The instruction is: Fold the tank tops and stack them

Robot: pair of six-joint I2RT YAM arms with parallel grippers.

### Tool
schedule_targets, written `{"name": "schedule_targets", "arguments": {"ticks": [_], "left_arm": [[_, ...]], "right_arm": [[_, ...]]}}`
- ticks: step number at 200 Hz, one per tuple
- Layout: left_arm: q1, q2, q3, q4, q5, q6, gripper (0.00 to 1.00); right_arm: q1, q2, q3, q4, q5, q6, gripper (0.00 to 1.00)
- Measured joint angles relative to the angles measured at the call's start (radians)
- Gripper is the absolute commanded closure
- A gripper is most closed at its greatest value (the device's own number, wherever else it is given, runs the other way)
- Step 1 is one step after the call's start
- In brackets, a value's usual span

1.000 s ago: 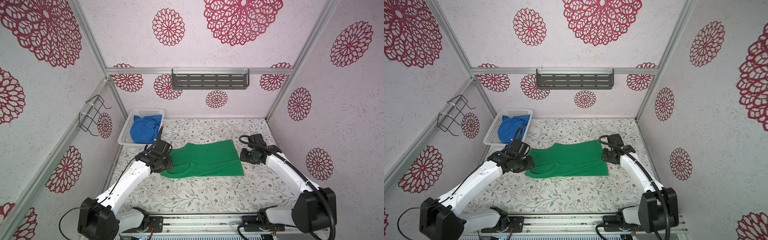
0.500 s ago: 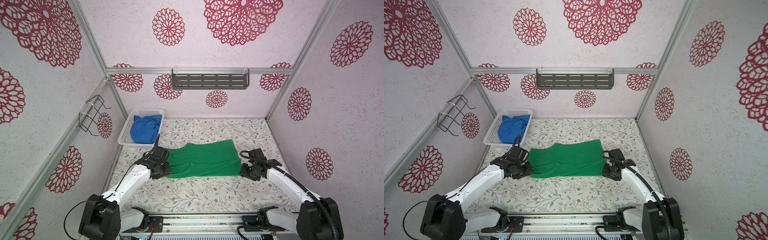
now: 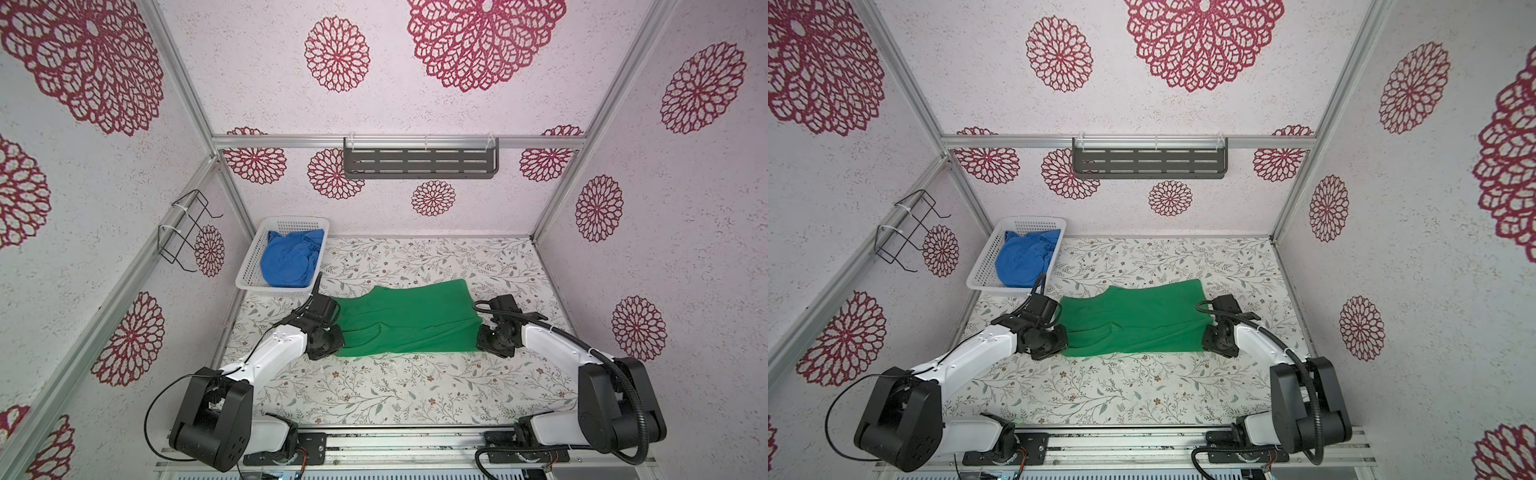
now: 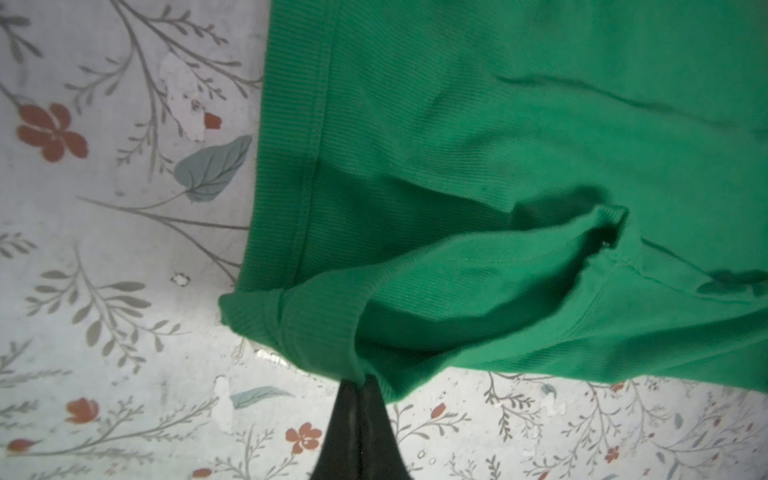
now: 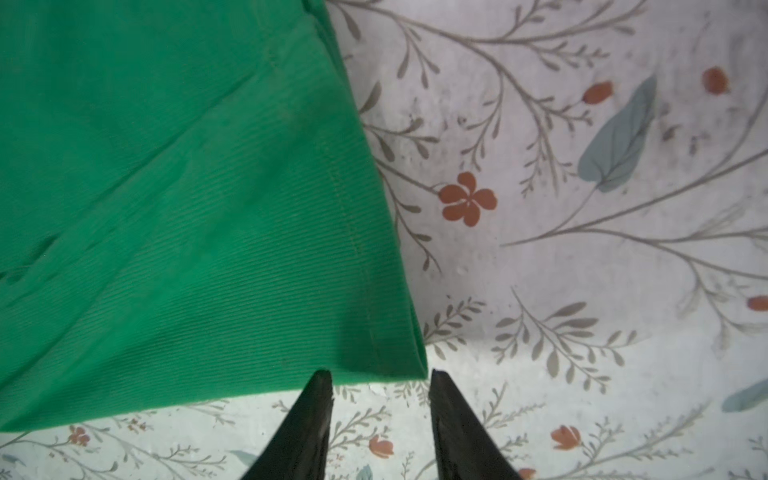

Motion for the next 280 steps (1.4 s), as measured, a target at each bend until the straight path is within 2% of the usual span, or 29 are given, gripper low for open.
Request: {"name": "schedule_targets", "arguments": {"ticks": [12, 42, 85, 119, 147, 189, 219, 253, 280], "left_arm": [[0.013, -0.001, 0.0, 0.002, 0.005, 0.0, 1.0], [0.063, -0.018, -0.025, 0.011, 0.028, 0.0, 1.0], [0.111, -0.05, -0.07, 0.018, 0.065, -0.01, 1.0], [0.14, -0.077, -0.116, 0.023, 0.079, -0.025, 1.0], [0.166, -0.093, -0.146, 0.025, 0.093, -0.034, 1.0], [0.173, -0.095, -0.154, 0.029, 0.106, -0.036, 1.0], [0.173, -0.095, -0.14, 0.026, 0.116, -0.035, 1.0], [0.175, -0.066, -0.073, 0.027, 0.122, -0.027, 0.98], [0.176, -0.007, -0.045, 0.044, 0.123, -0.016, 0.9]], "right_arm": [[-0.001, 0.001, 0.002, 0.005, 0.003, -0.003, 0.81], [-0.003, 0.001, 0.004, 0.008, 0.012, -0.013, 1.0], [-0.004, -0.026, 0.003, -0.031, 0.049, -0.02, 1.0], [-0.024, -0.129, -0.057, -0.064, 0.08, 0.003, 1.0], [-0.061, -0.163, -0.126, -0.079, 0.077, 0.042, 0.98], [-0.085, -0.114, -0.142, -0.07, 0.073, 0.064, 0.94], [-0.089, -0.126, -0.128, -0.088, 0.075, 0.062, 0.83], [-0.094, -0.216, -0.037, -0.159, 0.079, 0.062, 0.65], [-0.094, -0.28, 0.04, -0.204, 0.081, 0.054, 0.63]]}}
